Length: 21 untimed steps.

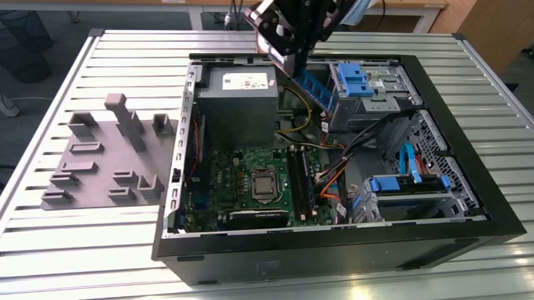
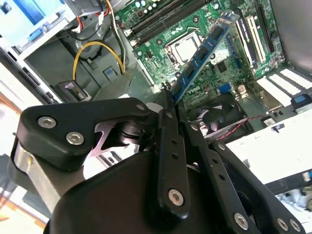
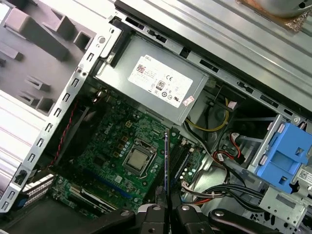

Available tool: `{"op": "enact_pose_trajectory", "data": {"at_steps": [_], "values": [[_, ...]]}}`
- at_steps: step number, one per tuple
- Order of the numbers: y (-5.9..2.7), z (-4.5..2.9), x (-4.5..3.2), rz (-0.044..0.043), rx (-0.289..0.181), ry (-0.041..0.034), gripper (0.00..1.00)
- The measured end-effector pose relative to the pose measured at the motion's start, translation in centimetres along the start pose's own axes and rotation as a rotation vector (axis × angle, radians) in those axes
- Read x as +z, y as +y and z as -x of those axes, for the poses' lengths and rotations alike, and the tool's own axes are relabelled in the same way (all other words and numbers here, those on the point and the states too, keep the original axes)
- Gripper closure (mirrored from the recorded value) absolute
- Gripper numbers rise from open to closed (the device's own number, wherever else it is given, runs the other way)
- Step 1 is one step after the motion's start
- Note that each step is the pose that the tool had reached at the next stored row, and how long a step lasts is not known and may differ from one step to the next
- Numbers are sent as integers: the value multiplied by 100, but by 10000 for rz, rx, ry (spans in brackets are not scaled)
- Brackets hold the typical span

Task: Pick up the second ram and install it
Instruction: 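Insert the second ram into the second slot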

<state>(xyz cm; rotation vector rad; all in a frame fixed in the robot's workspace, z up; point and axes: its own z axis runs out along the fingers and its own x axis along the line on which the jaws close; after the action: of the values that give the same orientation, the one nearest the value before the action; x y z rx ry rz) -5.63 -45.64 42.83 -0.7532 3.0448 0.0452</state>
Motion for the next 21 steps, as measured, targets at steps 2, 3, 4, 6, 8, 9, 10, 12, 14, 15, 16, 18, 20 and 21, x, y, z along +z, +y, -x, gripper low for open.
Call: {"op": "enact_pose_trajectory", "data": {"at_steps": [2,3,4,6,8,9,10,12,14,15,16,18,20,21], "values": [[0,0,4,-3,320,-9,86],[0,0,5,-6,486,-13,86],[0,0,7,-8,657,-17,86],[0,0,11,-13,1006,-26,86],[0,0,16,-17,1337,-35,86],[0,0,18,-19,1498,-39,86],[0,0,20,-21,1656,-43,86],[0,0,24,-26,1985,-51,86],[0,0,28,-31,2294,-59,86],[0,0,31,-32,2448,-64,86],[0,0,32,-35,2602,-67,86],[0,0,37,-40,2910,-75,86],[0,0,41,-45,3217,-83,86],[0,0,43,-46,3359,-86,86]]}}
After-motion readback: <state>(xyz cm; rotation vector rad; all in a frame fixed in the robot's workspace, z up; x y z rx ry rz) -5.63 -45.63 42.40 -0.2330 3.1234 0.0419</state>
